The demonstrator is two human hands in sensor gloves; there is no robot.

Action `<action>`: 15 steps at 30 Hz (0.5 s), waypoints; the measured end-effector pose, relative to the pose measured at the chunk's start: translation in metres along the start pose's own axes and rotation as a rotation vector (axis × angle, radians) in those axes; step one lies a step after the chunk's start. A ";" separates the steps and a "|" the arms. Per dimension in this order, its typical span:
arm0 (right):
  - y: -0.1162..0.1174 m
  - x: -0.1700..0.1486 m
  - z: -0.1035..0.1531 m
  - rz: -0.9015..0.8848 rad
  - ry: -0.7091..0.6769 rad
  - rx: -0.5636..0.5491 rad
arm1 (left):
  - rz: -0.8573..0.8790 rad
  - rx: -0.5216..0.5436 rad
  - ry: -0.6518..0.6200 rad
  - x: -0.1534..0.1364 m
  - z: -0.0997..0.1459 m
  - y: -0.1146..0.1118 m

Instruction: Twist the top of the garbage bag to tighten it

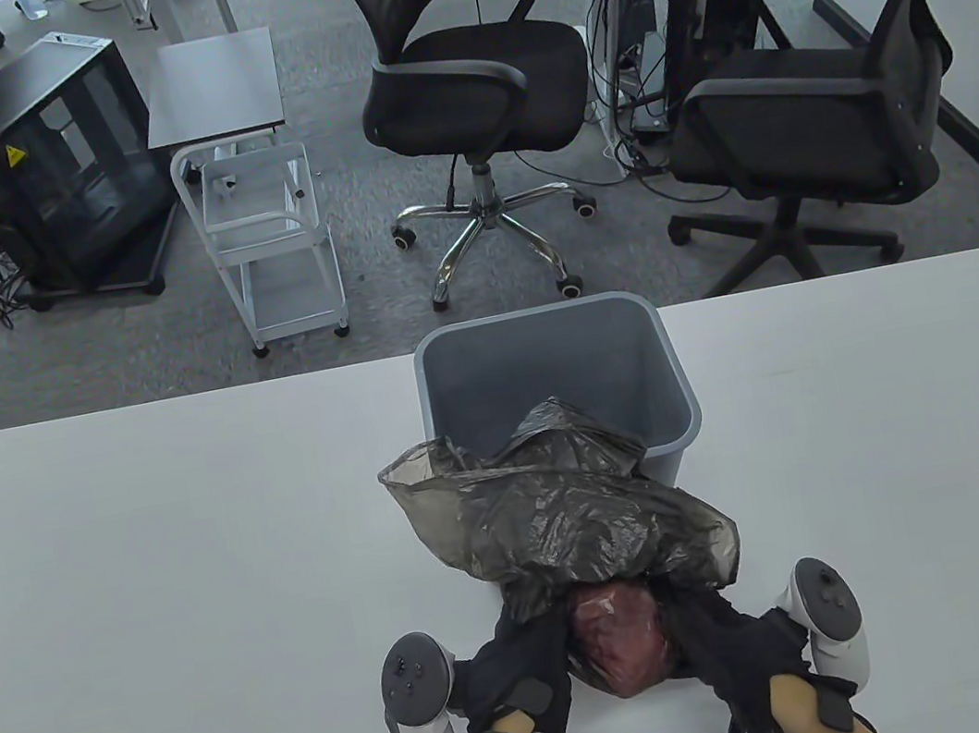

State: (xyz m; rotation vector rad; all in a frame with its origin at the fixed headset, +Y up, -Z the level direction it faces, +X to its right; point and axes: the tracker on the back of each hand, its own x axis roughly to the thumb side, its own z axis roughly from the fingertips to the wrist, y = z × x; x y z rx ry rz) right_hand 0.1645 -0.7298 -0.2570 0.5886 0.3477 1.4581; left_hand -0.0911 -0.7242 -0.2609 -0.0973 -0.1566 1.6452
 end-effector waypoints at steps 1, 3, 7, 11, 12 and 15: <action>0.001 0.003 -0.001 0.066 -0.018 0.045 | 0.035 0.004 0.013 -0.001 0.000 0.001; 0.001 0.008 -0.003 0.185 -0.058 0.054 | 0.087 -0.016 0.038 -0.003 0.000 -0.001; -0.004 0.010 -0.001 0.204 -0.076 -0.009 | 0.114 -0.102 0.037 -0.006 0.000 -0.009; -0.011 0.000 0.004 -0.022 -0.039 -0.142 | 0.023 -0.111 -0.044 0.001 -0.001 -0.010; -0.011 -0.001 0.004 -0.038 -0.029 -0.138 | -0.012 -0.116 -0.061 0.003 -0.002 -0.009; -0.011 -0.004 0.004 -0.010 -0.017 -0.117 | -0.020 -0.094 -0.044 0.005 -0.001 -0.007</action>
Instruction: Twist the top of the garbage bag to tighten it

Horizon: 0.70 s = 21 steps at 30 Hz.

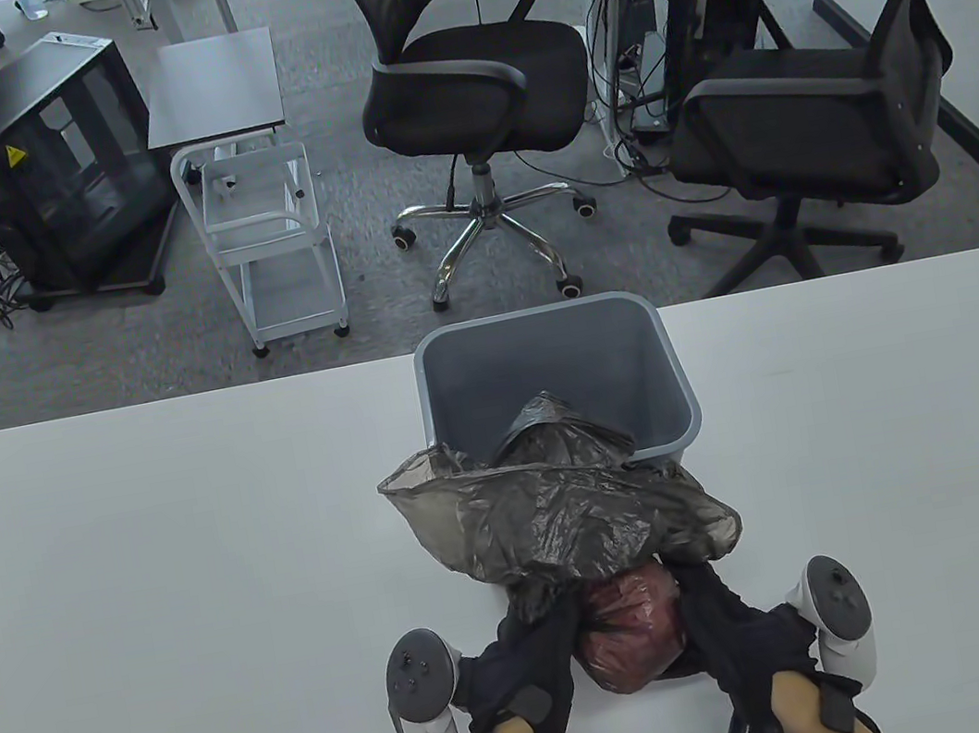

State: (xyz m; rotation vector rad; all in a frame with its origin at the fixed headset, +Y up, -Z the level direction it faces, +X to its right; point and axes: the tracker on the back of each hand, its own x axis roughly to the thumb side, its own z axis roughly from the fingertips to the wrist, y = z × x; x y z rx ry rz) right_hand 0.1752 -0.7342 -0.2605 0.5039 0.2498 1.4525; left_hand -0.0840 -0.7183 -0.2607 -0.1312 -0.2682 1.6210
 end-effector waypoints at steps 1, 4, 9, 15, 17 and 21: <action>0.001 0.000 0.000 0.009 0.000 0.005 | 0.014 0.017 0.011 -0.001 0.001 0.000; 0.003 0.001 0.000 0.011 -0.001 0.034 | 0.046 0.064 0.036 -0.004 0.001 0.004; 0.009 0.004 -0.003 0.109 -0.029 0.144 | 0.058 0.098 0.055 -0.006 0.000 0.010; 0.003 0.008 -0.002 0.145 -0.020 0.065 | 0.042 -0.037 0.044 -0.005 -0.003 0.000; -0.001 0.008 -0.001 0.075 -0.026 0.013 | -0.025 -0.074 0.014 -0.002 -0.003 -0.001; -0.007 0.008 0.001 0.031 -0.023 -0.040 | -0.052 -0.040 0.003 0.002 -0.002 0.000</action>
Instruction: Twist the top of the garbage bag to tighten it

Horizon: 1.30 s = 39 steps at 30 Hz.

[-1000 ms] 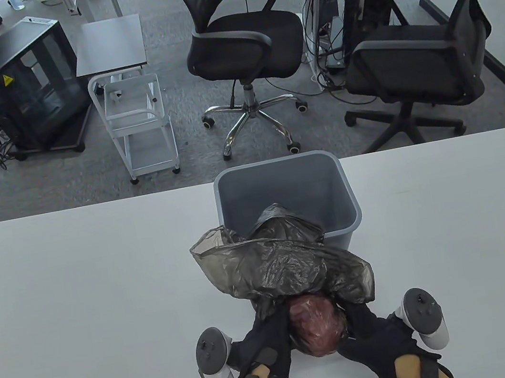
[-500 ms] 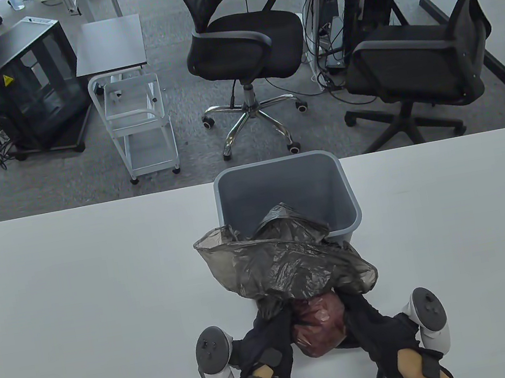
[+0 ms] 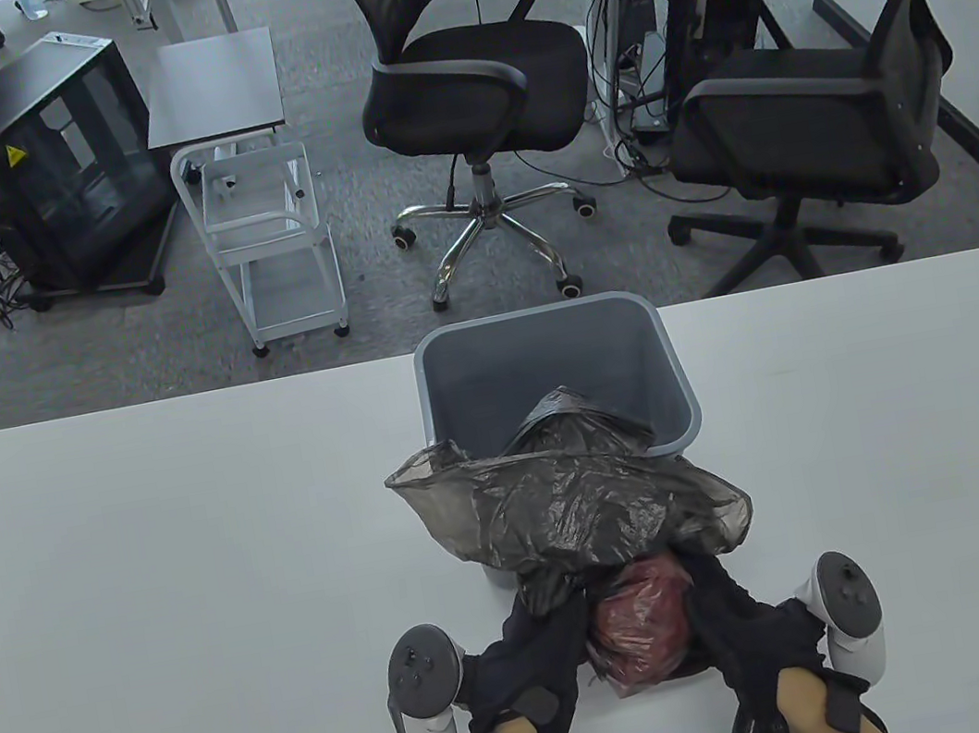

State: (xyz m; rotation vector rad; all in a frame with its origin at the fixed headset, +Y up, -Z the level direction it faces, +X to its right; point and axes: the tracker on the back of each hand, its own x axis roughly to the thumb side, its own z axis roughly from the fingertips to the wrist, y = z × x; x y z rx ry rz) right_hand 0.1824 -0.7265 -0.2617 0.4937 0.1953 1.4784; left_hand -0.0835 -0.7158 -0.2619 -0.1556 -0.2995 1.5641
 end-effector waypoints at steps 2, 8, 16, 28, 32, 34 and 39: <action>0.002 0.000 0.000 0.019 0.008 0.017 | 0.037 0.016 0.022 -0.002 0.001 0.001; 0.008 0.000 -0.002 0.069 0.000 0.089 | 0.012 0.074 0.046 -0.003 0.001 0.008; 0.001 0.002 -0.001 0.018 0.011 0.002 | 0.010 0.014 0.015 -0.002 0.000 0.002; 0.005 0.000 0.000 -0.018 -0.001 0.033 | -0.066 0.044 0.025 -0.001 0.000 0.004; 0.000 0.001 0.001 0.006 0.019 -0.024 | -0.024 -0.002 0.016 -0.002 0.000 -0.001; -0.001 0.000 0.001 -0.023 0.032 -0.021 | -0.032 0.019 0.008 -0.001 0.000 0.000; 0.002 -0.001 0.001 -0.026 0.017 0.002 | -0.091 0.066 0.009 0.001 0.001 0.004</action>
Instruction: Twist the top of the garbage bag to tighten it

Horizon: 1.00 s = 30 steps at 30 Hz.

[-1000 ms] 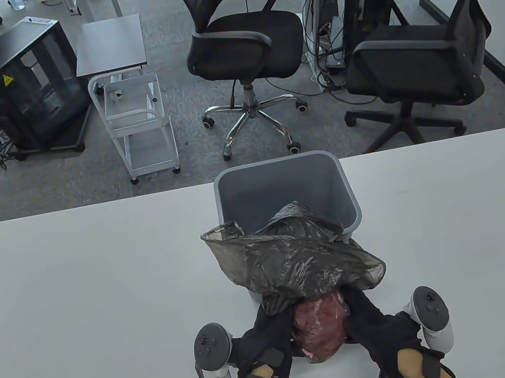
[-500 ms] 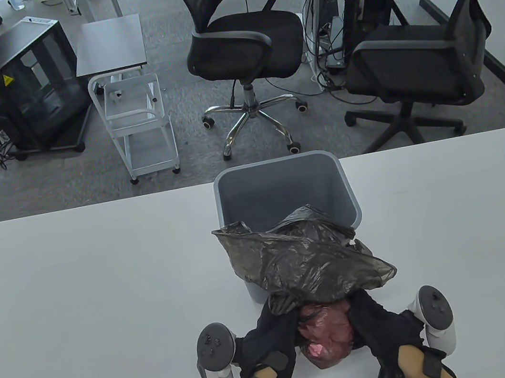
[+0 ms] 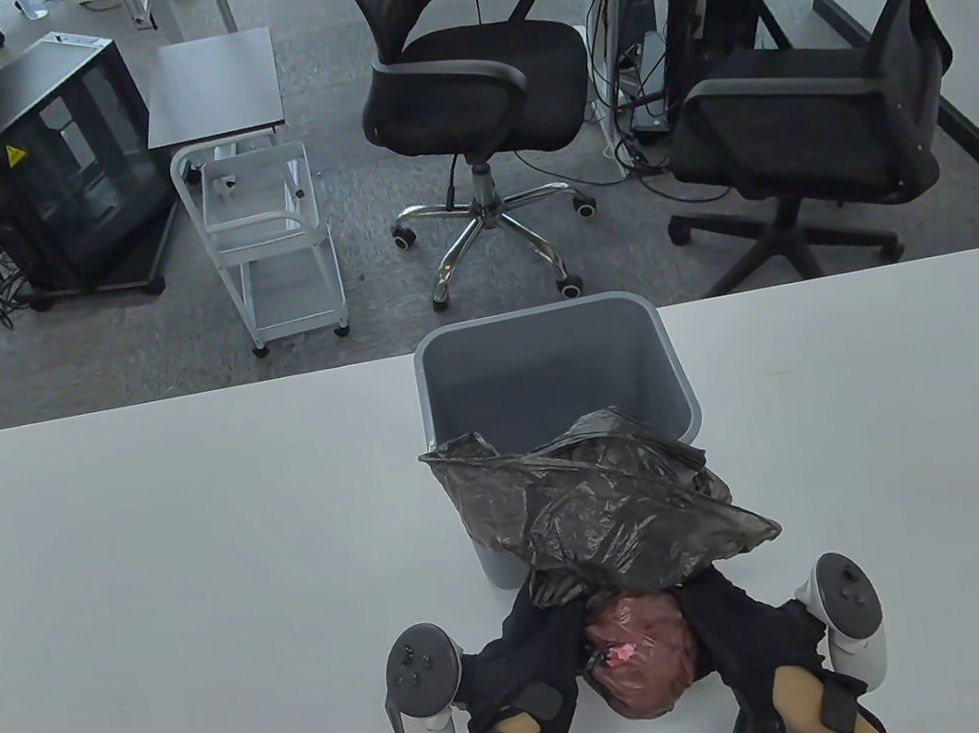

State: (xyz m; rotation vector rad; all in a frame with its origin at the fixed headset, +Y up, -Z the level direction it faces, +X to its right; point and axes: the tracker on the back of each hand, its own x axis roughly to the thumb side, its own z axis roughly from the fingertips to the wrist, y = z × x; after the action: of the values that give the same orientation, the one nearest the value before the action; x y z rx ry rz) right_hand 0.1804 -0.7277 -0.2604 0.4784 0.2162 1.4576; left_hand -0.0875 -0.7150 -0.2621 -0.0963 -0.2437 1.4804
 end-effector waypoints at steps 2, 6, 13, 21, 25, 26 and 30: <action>0.002 0.000 -0.001 -0.006 -0.011 0.027 | -0.026 0.027 0.000 0.001 0.001 0.003; 0.011 0.001 -0.003 0.012 -0.042 0.127 | -0.020 0.059 0.011 -0.001 0.001 0.005; 0.007 0.001 -0.002 0.007 -0.017 0.052 | 0.090 -0.046 0.011 -0.003 -0.001 0.000; 0.008 0.000 -0.002 0.008 -0.014 0.078 | 0.081 -0.003 0.014 -0.002 0.000 0.001; 0.010 0.001 -0.003 0.008 -0.032 0.087 | 0.091 -0.037 0.016 -0.004 -0.001 0.000; 0.009 0.002 -0.002 0.001 -0.034 0.078 | 0.101 -0.055 0.010 -0.004 -0.002 -0.001; 0.003 0.000 -0.001 -0.051 -0.007 0.023 | 0.196 -0.160 -0.019 -0.004 -0.004 -0.007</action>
State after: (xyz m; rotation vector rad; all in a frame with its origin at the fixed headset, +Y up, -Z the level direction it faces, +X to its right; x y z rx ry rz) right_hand 0.1767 -0.7278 -0.2601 0.4937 0.2380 1.4045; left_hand -0.0802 -0.7192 -0.2649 -0.2408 -0.3762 1.6555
